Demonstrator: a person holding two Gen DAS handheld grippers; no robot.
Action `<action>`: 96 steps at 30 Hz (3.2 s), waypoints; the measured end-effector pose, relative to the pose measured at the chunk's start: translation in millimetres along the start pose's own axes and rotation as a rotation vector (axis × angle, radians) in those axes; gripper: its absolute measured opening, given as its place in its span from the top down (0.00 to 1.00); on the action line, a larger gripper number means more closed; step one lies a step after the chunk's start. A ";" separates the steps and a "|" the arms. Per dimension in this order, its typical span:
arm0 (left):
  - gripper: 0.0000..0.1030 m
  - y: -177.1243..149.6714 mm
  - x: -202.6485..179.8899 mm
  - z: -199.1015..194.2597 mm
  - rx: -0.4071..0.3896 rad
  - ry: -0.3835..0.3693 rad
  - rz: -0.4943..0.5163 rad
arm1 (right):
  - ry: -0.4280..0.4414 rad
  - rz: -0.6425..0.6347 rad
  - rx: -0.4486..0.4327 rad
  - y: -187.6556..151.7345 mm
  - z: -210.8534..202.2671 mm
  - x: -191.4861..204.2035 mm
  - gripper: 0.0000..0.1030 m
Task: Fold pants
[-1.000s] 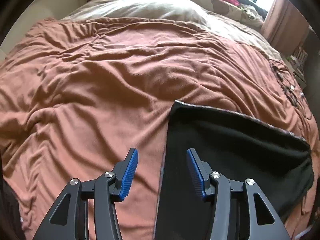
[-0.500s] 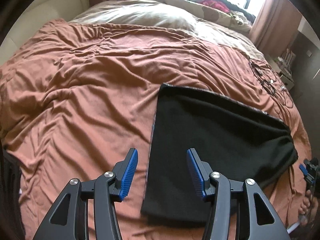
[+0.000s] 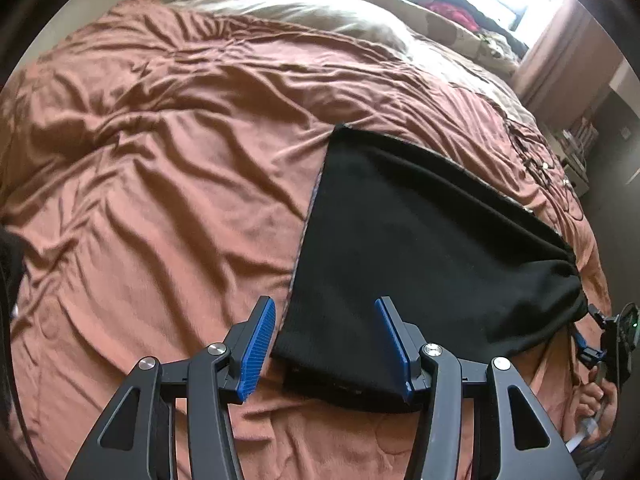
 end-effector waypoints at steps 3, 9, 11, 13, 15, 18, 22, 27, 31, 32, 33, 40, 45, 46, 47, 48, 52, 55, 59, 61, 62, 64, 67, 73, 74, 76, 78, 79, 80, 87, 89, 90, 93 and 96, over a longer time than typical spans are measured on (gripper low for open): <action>0.47 -11.0 7.2 1.8 0.013 -0.005 -0.026 | 0.010 0.020 0.001 1.2 12.0 -5.1 0.26; 0.48 -38.9 24.4 15.8 0.062 0.004 -0.039 | -0.018 -0.002 -0.026 3.7 20.9 -9.6 0.34; 0.48 -49.1 29.9 22.3 0.084 -0.009 -0.058 | -0.021 0.003 -0.034 7.4 21.2 -12.1 0.50; 0.48 -58.8 31.0 28.4 0.104 -0.026 -0.068 | -0.014 0.013 -0.029 1.7 20.4 -12.7 0.63; 0.48 -66.2 30.3 32.0 0.117 -0.036 -0.068 | -0.009 0.012 -0.025 0.1 20.7 -12.4 0.70; 0.48 -74.1 28.1 37.0 0.133 -0.065 -0.082 | -0.002 0.000 -0.031 -0.2 18.7 -9.7 0.72; 0.50 -79.5 25.6 46.3 0.147 -0.060 -0.058 | 0.014 0.007 -0.021 -1.0 19.1 -9.9 0.71; 0.65 -83.9 27.4 54.0 0.146 -0.088 -0.089 | 0.019 0.007 -0.012 3.6 21.7 -13.2 0.69; 0.93 -81.8 34.4 54.8 0.120 -0.099 -0.156 | 0.036 0.010 -0.023 5.8 21.0 -13.9 0.72; 0.94 -81.2 36.7 54.1 0.115 -0.097 -0.172 | 0.038 0.010 -0.026 5.5 20.2 -14.9 0.78; 0.94 -80.5 39.4 52.8 0.108 -0.091 -0.188 | 0.039 0.008 -0.030 6.2 18.4 -15.1 0.79; 0.94 -80.5 51.2 51.4 0.096 -0.076 -0.246 | 0.042 0.001 -0.054 12.2 5.6 -19.1 0.84; 0.79 -77.3 58.4 41.9 0.103 -0.035 -0.245 | 0.035 -0.012 -0.015 8.0 10.5 -19.6 0.81; 0.75 -74.3 61.5 36.0 0.087 -0.020 -0.242 | 0.039 -0.011 -0.014 8.3 9.8 -18.8 0.79; 0.69 -71.3 63.9 30.0 0.072 -0.021 -0.243 | 0.043 -0.010 -0.013 8.5 9.3 -17.8 0.78; 0.65 -68.4 65.4 25.8 0.061 -0.032 -0.255 | 0.045 -0.008 -0.012 9.6 8.6 -18.2 0.78; 0.42 -51.4 67.3 8.9 -0.010 -0.068 -0.283 | 0.039 0.005 -0.017 9.9 6.4 -21.5 0.66; 0.35 -44.1 59.0 12.9 -0.017 -0.111 -0.293 | 0.032 0.002 -0.019 10.3 5.9 -23.9 0.61; 0.36 -42.1 46.5 32.5 0.006 -0.103 -0.266 | 0.033 0.004 -0.016 10.9 6.8 -25.2 0.61; 0.47 -43.9 43.9 35.1 0.013 -0.110 -0.266 | 0.032 0.005 -0.017 11.5 7.8 -24.8 0.61; 0.60 -44.5 43.1 37.7 0.020 -0.113 -0.268 | 0.031 0.004 -0.017 11.8 8.2 -24.7 0.61; 0.86 -48.1 42.4 42.5 0.047 -0.112 -0.263 | 0.027 0.001 -0.016 11.6 9.1 -24.6 0.61; 0.96 -54.8 45.7 39.1 0.061 -0.104 -0.256 | 0.024 0.006 -0.011 11.5 10.7 -25.8 0.61; 0.96 -68.0 53.0 34.5 0.090 -0.122 -0.286 | 0.021 0.011 -0.006 11.6 11.6 -26.9 0.61; 0.95 -69.9 53.7 35.2 0.100 -0.123 -0.295 | 0.020 0.011 -0.006 11.5 11.6 -27.1 0.61; 0.91 -71.8 55.3 36.9 0.112 -0.119 -0.319 | 0.019 0.013 -0.006 11.5 11.5 -27.5 0.61; 0.79 -72.2 55.0 36.6 0.112 -0.143 -0.339 | 0.020 0.013 -0.006 11.6 11.4 -27.3 0.61; 0.66 -72.7 55.2 36.0 0.113 -0.150 -0.353 | 0.020 0.012 -0.006 11.6 11.3 -27.3 0.61; 0.55 -73.1 55.6 35.4 0.112 -0.153 -0.363 | 0.020 0.012 -0.006 11.6 11.3 -27.5 0.61; 0.50 -79.7 58.4 32.3 0.123 -0.196 -0.417 | 0.021 0.014 -0.005 10.9 11.1 -27.4 0.61; 0.50 -83.5 56.2 35.9 0.136 -0.210 -0.428 | 0.022 0.013 -0.005 10.6 11.1 -27.6 0.61; 0.50 -85.0 54.4 38.3 0.140 -0.217 -0.431 | 0.024 0.014 -0.005 10.3 11.3 -27.8 0.61; 0.50 -87.3 50.8 42.2 0.140 -0.233 -0.452 | 0.029 0.017 -0.004 10.3 11.7 -28.9 0.61; 0.50 -83.8 48.4 44.8 0.119 -0.247 -0.457 | 0.032 0.020 -0.004 10.2 12.9 -29.3 0.61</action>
Point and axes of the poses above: each gripper's, at about its wrist camera, not at the fingertips, and z roughly the way its jaws point, x to its left, y to its top, the point moved 8 cm from there along z, roughly the way its jaws point, and after that the axes turned 8 degrees about -x, right-handed, at the moved point
